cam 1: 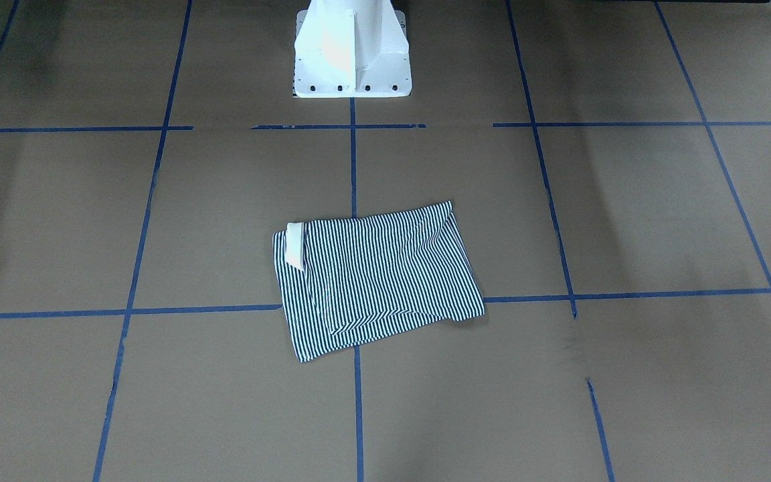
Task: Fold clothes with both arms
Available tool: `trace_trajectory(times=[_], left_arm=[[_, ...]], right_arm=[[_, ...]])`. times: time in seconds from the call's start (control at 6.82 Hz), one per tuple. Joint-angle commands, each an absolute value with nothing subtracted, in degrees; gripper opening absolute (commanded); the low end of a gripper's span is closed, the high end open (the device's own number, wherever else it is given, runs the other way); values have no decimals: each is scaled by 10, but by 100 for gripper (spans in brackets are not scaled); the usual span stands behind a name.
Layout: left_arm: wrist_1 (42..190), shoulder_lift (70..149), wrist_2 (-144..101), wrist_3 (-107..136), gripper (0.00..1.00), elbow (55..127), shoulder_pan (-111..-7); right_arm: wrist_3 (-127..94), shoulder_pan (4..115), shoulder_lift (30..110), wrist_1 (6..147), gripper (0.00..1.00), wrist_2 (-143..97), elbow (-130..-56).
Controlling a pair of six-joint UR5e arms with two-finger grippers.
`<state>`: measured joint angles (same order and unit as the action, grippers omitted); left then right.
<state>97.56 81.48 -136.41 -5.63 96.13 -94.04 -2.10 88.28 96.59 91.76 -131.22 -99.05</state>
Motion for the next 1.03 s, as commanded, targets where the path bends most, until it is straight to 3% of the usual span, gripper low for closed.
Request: trace_trajectory(times=[0.0,0.88], left_arm=[[976,815,-1364,-56,100,962,-940],[975,815,-1363,-57,100,962,-940]], right_arm=[[-21,882,967,918,100,-1312,-991],[-20,881,973,918,100,-1312,-990]])
